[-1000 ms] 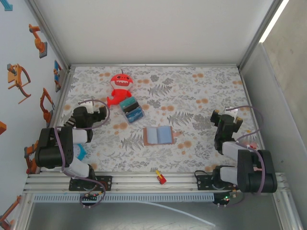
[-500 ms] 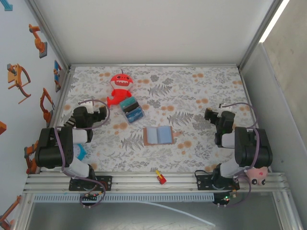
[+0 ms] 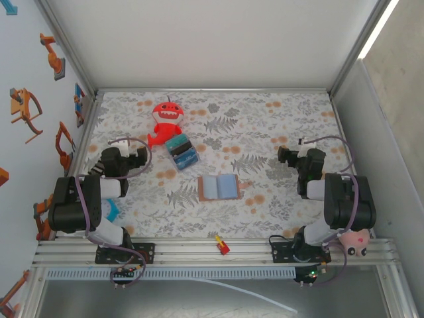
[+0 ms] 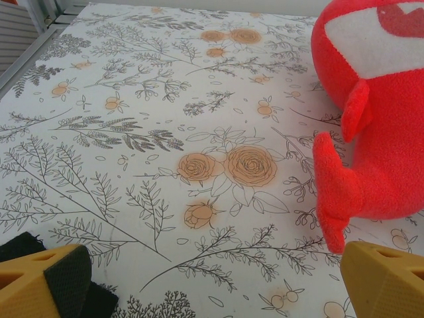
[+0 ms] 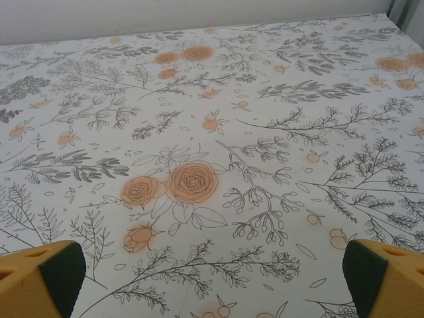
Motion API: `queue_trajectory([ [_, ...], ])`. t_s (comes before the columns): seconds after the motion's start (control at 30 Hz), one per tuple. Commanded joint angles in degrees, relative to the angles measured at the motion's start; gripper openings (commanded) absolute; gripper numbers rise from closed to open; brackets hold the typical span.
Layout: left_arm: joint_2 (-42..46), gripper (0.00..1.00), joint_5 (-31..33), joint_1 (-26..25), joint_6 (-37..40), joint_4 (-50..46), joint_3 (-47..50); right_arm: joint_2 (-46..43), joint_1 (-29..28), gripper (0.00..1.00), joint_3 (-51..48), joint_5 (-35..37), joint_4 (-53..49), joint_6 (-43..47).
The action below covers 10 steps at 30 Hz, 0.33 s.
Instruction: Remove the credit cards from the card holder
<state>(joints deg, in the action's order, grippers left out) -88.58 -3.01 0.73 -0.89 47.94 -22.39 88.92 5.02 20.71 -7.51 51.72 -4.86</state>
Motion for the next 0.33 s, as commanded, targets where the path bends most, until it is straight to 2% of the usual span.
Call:
queue_trajectory([
  [0.0,0.3,0.97,-0.4,-0.4,-0.7,-0.4,-1.0,0.0,0.4,0.99,0.7,-0.1,0.6,0.4],
  [0.3,0.3,0.97,-0.2,-0.4,-0.8,-0.4,-1.0,0.0,0.4,0.99,0.7,-0.1,0.6,0.4],
])
